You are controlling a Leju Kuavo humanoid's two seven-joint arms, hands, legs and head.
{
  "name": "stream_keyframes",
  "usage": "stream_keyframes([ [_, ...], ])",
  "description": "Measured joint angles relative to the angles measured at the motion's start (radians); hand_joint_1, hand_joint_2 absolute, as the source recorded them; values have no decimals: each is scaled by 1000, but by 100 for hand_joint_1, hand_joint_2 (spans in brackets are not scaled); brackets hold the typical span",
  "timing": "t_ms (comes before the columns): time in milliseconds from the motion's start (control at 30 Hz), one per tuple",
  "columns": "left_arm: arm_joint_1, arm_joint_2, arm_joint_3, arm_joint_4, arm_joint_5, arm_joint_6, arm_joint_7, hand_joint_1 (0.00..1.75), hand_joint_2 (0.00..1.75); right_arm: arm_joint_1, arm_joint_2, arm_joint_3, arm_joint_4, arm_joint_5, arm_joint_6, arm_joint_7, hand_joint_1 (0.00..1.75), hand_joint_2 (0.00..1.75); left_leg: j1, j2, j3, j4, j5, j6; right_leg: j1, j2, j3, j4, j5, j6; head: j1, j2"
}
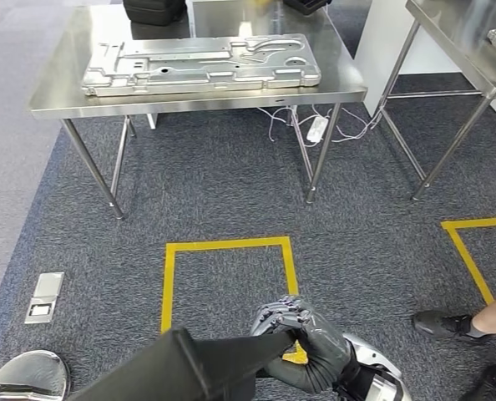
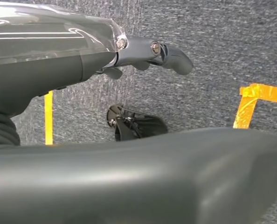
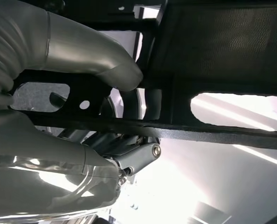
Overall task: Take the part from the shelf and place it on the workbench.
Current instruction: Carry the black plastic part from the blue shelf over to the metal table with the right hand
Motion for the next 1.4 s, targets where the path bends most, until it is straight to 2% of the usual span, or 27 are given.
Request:
stream_keyframes([
  [67,0,-2,0,0,-2,0,0,0,175,0,0,0,0,0,0,0,175,175,-1,-1,13,2,-12,-9,1,-1,50,-124,76,-1,0,0],
  [100,0,-2,0,0,-3,0,0,0,175,-1,0,0,0,0,0,0,175,175,-2,-1,16,3,-17,-15,2,-1,73,-177,96,-4,0,0],
  [133,-1,-3,0,0,-5,0,1,0,175,-1,-1,0,0,0,0,1,175,175,-4,-2,18,4,-21,-20,3,-1,86,-208,104,-10,0,0],
  [267,-3,-4,0,0,-8,0,6,0,175,0,-1,0,-2,3,-2,2,175,175,-3,-2,21,10,-35,-37,2,0,94,-223,95,-34,-1,0],
  [333,-4,-4,0,0,-9,0,7,0,175,-1,0,0,-3,4,-2,2,175,175,0,-2,-9,78,-73,-48,-2,-3,99,-225,92,-44,-1,0],
  [400,-2,-5,0,0,-9,0,8,0,175,-1,0,0,-3,5,-4,3,175,175,3,-2,-78,203,-121,-55,-2,-4,103,-225,87,-50,-1,0],
  [433,-1,-5,0,0,-10,0,8,0,175,0,-1,0,-3,6,-6,3,175,175,4,-2,-109,251,-130,-56,-1,-4,105,-225,85,-51,-1,0],
  [467,0,-5,0,0,-10,0,8,0,175,1,-1,0,-3,7,-8,4,175,175,4,-2,-127,274,-127,-56,-1,-3,107,-225,82,-51,-1,0],
  [500,1,-5,0,0,-10,0,9,0,175,2,-1,0,-3,9,-10,4,175,175,4,-2,-133,270,-109,-55,-1,-2,111,-225,79,-51,-1,0],
  [533,1,-5,0,0,-10,0,9,0,175,3,-1,0,-4,10,-13,4,175,175,4,-2,-125,241,-81,-52,0,-1,116,-225,76,-50,-1,0],
  [600,1,-5,0,0,-10,0,9,0,175,5,-1,0,-4,14,-15,5,175,175,1,-2,-84,135,-11,-41,0,0,129,-226,68,-46,-1,0],
  [633,1,-5,0,0,-11,0,10,0,175,6,-1,0,-5,15,-17,5,175,175,-2,-2,-64,87,13,-34,1,0,134,-226,63,-43,-1,0],
  [667,0,-5,0,0,-12,0,10,0,175,8,-1,0,-5,16,-18,5,175,175,-5,-3,-48,50,24,-27,2,0,137,-226,60,-39,-1,0],
  [733,-1,-5,-1,0,-15,0,11,0,175,12,-1,-1,-6,17,-21,7,175,175,-11,-3,-39,27,16,-19,2,0,138,-229,57,-28,-1,0],
  [833,0,-6,-2,0,-21,0,14,0,175,18,-4,-5,-13,19,-24,8,175,175,-3,-2,-24,4,16,-9,3,-1,137,-214,40,-13,-1,0],
  [867,0,-6,-2,0,-24,0,15,0,175,20,-6,-7,-15,20,-27,9,175,175,0,-1,-17,-3,16,-5,3,-1,122,-178,20,-10,0,0],
  [933,0,-9,-2,0,-28,0,20,0,175,30,-11,-11,-16,22,-31,12,175,175,0,0,-9,-6,13,2,2,-1,57,-56,-33,-5,0,0],
  [967,0,-10,-3,0,-28,0,23,0,175,37,-13,-14,-16,23,-33,13,175,175,0,0,-7,-6,10,3,1,-1,22,2,-49,-2,0,0],
  [1000,1,-12,-3,0,-29,1,26,0,175,43,-15,-16,-16,25,-34,13,175,175,0,0,-4,-6,7,3,1,-1,-1,32,-48,0,0,0],
  [1033,2,-13,-3,0,-30,2,30,0,175,48,-16,-18,-16,26,-34,13,175,175,1,0,1,-5,3,2,0,-1,-4,22,-24,3,0,0],
  [1067,3,-15,-3,0,-31,4,34,0,175,52,-17,-20,-17,28,-34,14,175,175,2,0,8,-5,-2,-1,0,-2,12,-26,16,5,0,0],
  [1100,4,-16,-3,0,-33,5,39,0,175,56,-17,-21,-18,29,-35,14,175,175,3,-1,15,-4,-9,-6,-1,-2,39,-94,58,6,0,0],
  [1133,4,-17,-3,0,-35,7,44,0,175,59,-17,-22,-20,30,-35,14,175,175,1,-1,21,-2,-16,-12,0,-3,66,-157,87,5,0,0],
  [1167,4,-18,-4,0,-36,9,47,0,175,62,-17,-22,-22,31,-35,14,175,175,0,-1,24,0,-21,-17,1,-2,84,-199,101,1,0,0],
  [1200,3,-18,-4,0,-37,11,49,0,175,65,-17,-23,-25,31,-35,15,175,175,-2,-1,26,0,-25,-22,2,-1,93,-219,102,-5,0,0],
  [1333,1,-19,-4,0,-37,16,50,0,175,71,-15,-24,-33,33,-34,17,175,175,-1,-1,26,10,-41,-38,1,0,97,-225,92,-33,-1,0],
  [1400,0,-19,-4,0,-34,17,47,0,175,72,-13,-24,-37,34,-34,17,175,175,2,-1,-12,91,-85,-49,-3,-3,102,-227,89,-43,-1,0],
])
